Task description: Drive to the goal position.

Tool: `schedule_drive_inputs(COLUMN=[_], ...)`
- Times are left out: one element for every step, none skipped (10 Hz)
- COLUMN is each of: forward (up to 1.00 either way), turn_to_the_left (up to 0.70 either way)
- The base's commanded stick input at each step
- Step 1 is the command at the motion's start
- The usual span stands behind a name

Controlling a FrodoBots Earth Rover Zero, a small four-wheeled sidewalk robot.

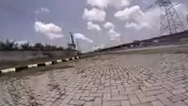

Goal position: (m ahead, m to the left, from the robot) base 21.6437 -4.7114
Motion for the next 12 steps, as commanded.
schedule_drive_inputs(forward=[1.00,1.00,1.00,1.00,1.00,1.00,1.00,1.00,1.00,1.00,1.00,1.00], turn_to_the_left=[0.00,0.00,0.00,0.00,0.00,0.00,0.00,0.00,0.00,0.00,0.00,0.00])
